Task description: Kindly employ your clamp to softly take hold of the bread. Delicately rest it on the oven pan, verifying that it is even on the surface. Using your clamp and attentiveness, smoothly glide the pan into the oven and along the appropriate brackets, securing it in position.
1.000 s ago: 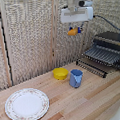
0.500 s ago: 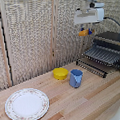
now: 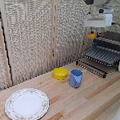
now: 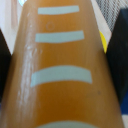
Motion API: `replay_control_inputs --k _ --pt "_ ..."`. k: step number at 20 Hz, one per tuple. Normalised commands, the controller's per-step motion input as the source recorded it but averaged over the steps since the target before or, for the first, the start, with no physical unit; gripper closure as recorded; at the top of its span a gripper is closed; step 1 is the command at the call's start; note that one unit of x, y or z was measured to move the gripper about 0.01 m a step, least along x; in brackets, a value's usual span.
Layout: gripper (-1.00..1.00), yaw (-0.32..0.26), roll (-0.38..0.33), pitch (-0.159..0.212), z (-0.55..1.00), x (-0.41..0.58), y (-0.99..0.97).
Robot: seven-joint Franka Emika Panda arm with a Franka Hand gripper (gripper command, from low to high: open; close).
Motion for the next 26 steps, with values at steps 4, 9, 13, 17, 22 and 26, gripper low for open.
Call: replay_control_inputs --k 4,9,13,17,22,26 --pt "1.0 -0.006 0.045 -0.002 -0.01 0.274 -1.0" --pt "1.0 -0.008 0.051 0.0 0.0 0.22 -1.0" --pt "1.0 0.028 0.059 0.001 -0.07 0.195 -0.68" --pt "1.0 0.086 0.04 0.016 -0.15 0.304 -0.42" --pt "1.0 0.109 0.063 0.006 -0.05 0.416 -0.54" --pt "1.0 0.097 0.089 0.0 0.0 0.338 -0.67"
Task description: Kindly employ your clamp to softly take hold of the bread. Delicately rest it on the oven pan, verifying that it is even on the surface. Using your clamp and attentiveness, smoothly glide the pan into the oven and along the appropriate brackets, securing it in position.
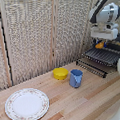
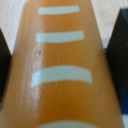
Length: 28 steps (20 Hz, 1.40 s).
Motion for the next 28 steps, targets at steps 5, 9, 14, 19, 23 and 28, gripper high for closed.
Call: replay_control_inputs --k 5,9,14,19,23,28 --pt "1.0 0.029 0.031 -0.002 0.0 0.046 -0.29" --pt "-1.0 -0.097 0.01 -0.005 -0.02 -0.099 -0.15" --pt "-1.0 -0.099 -0.025 -0.081 0.01 -0.079 -0.01" --pt "-1.0 -0.23 0.01 -0.101 0.0 0.02 -0.02" --pt "-1.0 -0.149 0.066 -0.173 0.27 -0.154 0.26" --pt "-1.0 -0.053 0.007 -0.088 0.81 -0.041 0.45"
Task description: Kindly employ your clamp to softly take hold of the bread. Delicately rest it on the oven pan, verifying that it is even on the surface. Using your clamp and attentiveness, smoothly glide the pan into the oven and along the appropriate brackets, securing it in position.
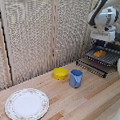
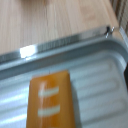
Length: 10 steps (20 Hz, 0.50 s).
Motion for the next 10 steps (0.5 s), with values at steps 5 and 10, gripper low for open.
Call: replay_control_inputs --k 5,10 --pt "-1.0 0.087 -0.054 0.036 0.42 0.0 0.56" --pt "-1.0 0.142 -0.142 0.079 0.05 -0.006 0.4"
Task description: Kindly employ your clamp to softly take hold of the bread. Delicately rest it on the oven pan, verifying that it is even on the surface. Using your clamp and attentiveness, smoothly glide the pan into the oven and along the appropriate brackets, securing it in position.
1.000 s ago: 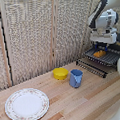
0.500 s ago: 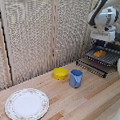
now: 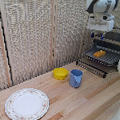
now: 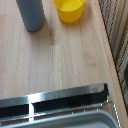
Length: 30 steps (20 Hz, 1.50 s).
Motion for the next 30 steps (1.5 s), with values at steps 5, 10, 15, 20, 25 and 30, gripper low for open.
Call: replay_control_inputs --k 5,10,15,20,25,30 --pt "-1.0 0.091 -0.209 0.122 0.17 -0.108 0.43" --pt "-1.0 0.049 -0.173 0.037 0.77 -0.198 0.48" --pt "-1.0 0.043 -0.152 0.004 0.85 -0.234 0.5" --pt "-1.0 0.159 -0.24 0.0 0.42 -0.199 0.1" --pt "-1.0 0.204 -0.357 0.062 -0.02 -0.207 -0.01" --pt "-1.0 0.207 -0.348 0.139 -0.05 -0.194 0.0"
